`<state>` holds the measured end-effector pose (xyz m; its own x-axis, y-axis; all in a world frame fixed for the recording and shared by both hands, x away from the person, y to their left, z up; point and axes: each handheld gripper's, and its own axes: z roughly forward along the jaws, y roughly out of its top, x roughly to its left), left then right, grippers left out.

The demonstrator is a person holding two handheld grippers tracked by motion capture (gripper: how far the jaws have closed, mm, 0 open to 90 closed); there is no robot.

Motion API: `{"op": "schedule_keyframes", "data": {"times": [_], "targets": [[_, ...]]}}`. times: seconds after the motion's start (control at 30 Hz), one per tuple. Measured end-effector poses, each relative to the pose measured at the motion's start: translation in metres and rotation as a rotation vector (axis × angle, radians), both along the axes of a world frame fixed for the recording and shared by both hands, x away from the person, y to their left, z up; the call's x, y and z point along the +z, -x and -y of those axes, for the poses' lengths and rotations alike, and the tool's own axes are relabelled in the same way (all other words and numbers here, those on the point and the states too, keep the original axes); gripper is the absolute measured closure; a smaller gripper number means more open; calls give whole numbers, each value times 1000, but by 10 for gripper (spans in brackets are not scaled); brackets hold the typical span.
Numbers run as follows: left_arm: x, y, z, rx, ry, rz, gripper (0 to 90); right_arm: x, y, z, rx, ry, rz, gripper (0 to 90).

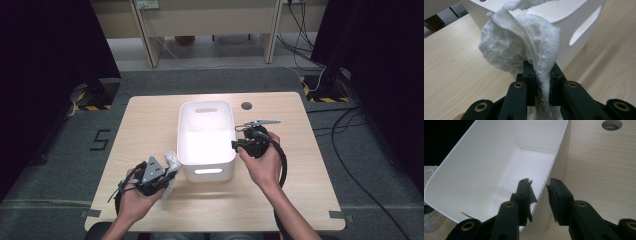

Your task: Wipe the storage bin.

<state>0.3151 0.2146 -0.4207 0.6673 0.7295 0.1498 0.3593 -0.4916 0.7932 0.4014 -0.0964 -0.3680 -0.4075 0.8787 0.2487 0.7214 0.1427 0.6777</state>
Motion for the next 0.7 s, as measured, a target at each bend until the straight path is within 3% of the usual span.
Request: {"op": "schedule_keyframes", "data": {"times": [0.17, 0.37, 0.7], "targets": [[-2, 2, 8, -10, 6, 2, 793, -7, 3, -3, 14, 21, -40, 715], [-4, -5, 17, -20, -2, -6, 793, -9, 2, -6, 9, 48, -36, 748], [-2, -44, 21, -8, -26, -27, 793, -10, -21, -9, -45, 51, -1, 756]]}}
